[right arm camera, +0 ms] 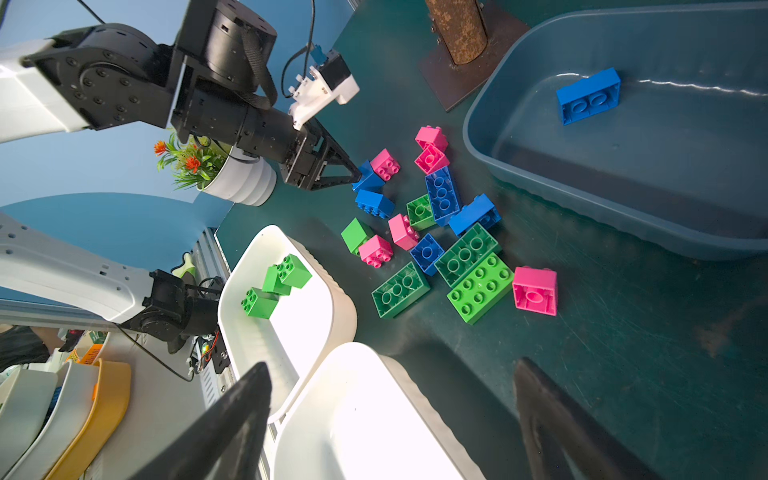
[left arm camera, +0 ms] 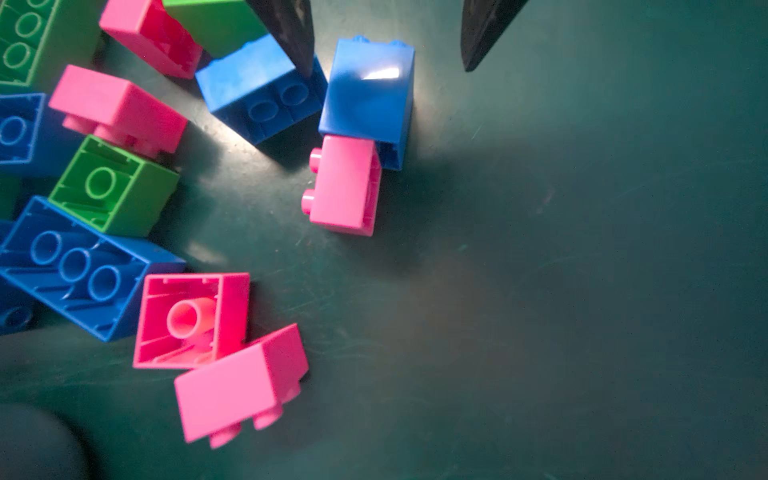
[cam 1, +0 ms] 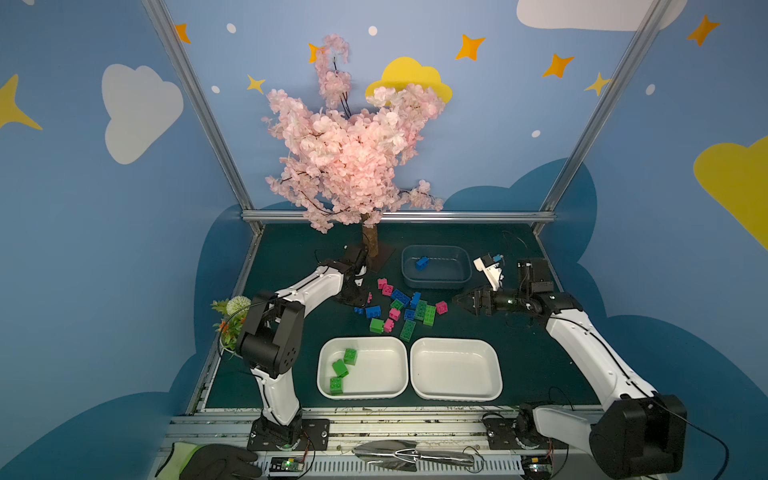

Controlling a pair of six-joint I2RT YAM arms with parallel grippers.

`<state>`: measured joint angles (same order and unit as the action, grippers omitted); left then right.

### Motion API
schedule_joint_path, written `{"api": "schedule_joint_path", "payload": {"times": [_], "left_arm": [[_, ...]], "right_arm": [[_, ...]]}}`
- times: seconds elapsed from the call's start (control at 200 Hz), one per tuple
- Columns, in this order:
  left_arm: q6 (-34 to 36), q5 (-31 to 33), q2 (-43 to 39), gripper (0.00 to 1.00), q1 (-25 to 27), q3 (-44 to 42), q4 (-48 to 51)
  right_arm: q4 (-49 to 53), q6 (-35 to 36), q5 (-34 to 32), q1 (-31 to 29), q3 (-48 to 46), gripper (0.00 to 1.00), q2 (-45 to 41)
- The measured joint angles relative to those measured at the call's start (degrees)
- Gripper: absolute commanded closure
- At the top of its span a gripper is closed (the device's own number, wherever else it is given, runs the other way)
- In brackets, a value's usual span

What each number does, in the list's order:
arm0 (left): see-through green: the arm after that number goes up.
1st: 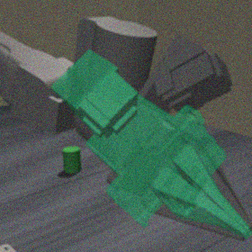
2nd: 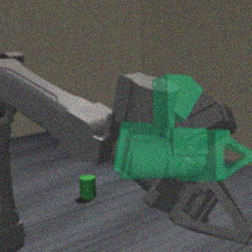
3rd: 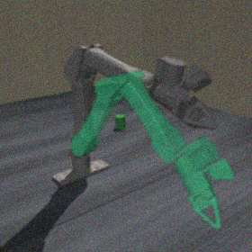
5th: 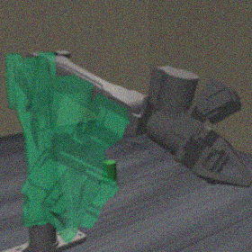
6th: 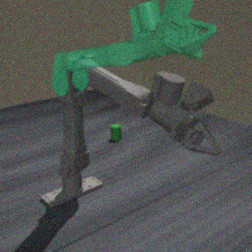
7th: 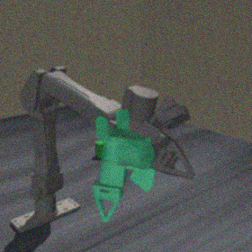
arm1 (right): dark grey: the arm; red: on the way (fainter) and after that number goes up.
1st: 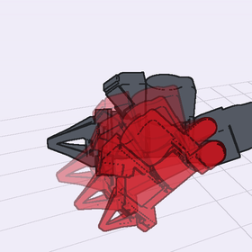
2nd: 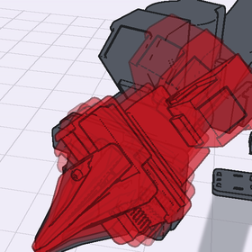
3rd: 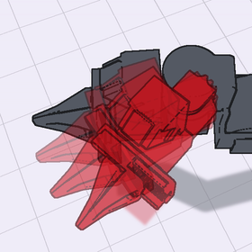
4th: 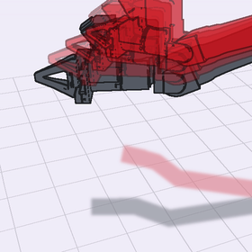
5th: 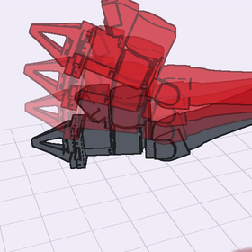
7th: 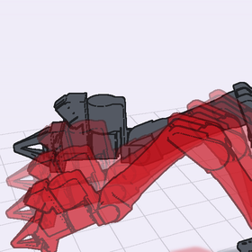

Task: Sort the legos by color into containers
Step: 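Return the left gripper to the pile and grasp another blue brick, then carry the blue brick into the blue-grey tub and open the left gripper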

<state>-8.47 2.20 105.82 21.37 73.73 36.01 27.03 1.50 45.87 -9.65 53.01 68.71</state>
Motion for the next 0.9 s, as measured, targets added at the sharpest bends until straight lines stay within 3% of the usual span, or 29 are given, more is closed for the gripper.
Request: {"api": "schedule_joint_path", "payload": {"times": [0.205,0.45,0.686,0.901], "left_arm": [[0.4,-0.4,3.2,0.51,0.0,0.0,-0.5],[0.6,-0.3,5.0,0.73,-0.1,0.0,-1.6],[-2.0,-2.1,3.8,0.73,-0.1,3.3,1.2],[-7.9,-6.9,-3.1,0.74,2.4,8.2,2.4]], "right_arm": [[0.5,0.0,-0.4,0.0,0.0,0.10,0.0],[0.7,0.0,-0.4,0.0,0.0,0.10,0.0],[0.7,0.0,-1.0,0.0,0.0,0.11,0.0],[0.4,0.0,-1.6,0.3,0.0,0.10,0.2]]}}
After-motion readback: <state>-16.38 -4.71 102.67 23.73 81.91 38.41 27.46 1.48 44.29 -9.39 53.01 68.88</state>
